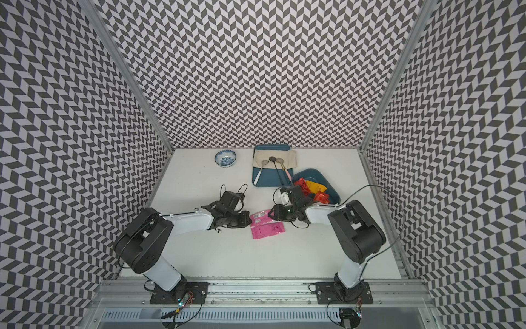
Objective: Put the tea bags into the storage box
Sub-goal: Pick up the tea bag from the center of the board, then place the tea bag in the storage box.
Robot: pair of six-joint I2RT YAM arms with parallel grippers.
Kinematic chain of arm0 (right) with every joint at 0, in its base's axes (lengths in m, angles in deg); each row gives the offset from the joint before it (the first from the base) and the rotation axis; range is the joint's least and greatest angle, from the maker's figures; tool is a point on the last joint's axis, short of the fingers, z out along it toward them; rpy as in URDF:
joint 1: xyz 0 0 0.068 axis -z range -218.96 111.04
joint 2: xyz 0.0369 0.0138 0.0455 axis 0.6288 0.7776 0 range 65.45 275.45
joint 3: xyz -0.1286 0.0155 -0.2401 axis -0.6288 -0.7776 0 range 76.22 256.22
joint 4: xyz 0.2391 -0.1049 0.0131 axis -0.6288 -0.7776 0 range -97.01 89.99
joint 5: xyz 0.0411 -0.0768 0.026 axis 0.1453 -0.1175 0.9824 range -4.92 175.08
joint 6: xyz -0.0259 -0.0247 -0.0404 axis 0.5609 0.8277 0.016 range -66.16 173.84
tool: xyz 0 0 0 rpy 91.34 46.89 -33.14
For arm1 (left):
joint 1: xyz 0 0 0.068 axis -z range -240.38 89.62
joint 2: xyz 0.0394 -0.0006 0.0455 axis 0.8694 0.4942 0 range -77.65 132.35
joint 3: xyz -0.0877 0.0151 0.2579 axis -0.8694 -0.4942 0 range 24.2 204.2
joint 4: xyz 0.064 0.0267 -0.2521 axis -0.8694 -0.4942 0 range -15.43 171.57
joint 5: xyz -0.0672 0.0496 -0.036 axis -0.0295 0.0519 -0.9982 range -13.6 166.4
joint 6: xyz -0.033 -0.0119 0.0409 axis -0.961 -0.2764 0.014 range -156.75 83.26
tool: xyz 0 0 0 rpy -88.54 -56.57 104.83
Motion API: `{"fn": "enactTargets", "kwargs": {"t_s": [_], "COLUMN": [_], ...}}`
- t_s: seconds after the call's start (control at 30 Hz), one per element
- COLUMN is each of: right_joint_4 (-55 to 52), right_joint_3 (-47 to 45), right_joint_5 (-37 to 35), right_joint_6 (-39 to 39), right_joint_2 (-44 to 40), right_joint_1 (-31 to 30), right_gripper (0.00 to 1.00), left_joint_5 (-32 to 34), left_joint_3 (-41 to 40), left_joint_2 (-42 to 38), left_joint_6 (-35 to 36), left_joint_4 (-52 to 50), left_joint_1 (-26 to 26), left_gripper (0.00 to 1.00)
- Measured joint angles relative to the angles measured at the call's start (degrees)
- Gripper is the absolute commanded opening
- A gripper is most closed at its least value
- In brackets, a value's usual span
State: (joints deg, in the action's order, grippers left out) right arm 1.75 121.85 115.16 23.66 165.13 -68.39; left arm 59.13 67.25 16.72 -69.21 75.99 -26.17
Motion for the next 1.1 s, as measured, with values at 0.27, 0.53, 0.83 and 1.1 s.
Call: {"fn": "enactTargets", "kwargs": {"t_s": [0.27,0.53,0.83,1.1], "right_joint_4": [-0.6,-3.6,-6.5,-10.6], "right_joint_3": [0.0,0.6,5.5,10.6], "right_joint_5": [0.2,1.3,4.4,6.3], "right_joint_6": [-0.9,-1.8,-3.0,-2.8], "right_joint_2": [0.3,-2.7,-8.6,-15.0], "right_joint_1": [-0.4,-0.4,2.6,16.7], "right_gripper": [0.15,0.0,0.0,0.0], "left_joint_5": [0.0,1.2,4.6,6.3], "left_joint_3": [0.0,0.0,0.0,0.0], "left_joint_2": [0.0,-0.2,-5.2,-10.0], "left_joint_6": [0.0,0.7,1.8,2.6], "left_joint_4": [0.0,-0.4,-4.0,-4.3], "left_joint_1": [0.0,-0.2,-4.9,-8.0], "left_gripper": [0.0,0.0,0.0,0.0]}}
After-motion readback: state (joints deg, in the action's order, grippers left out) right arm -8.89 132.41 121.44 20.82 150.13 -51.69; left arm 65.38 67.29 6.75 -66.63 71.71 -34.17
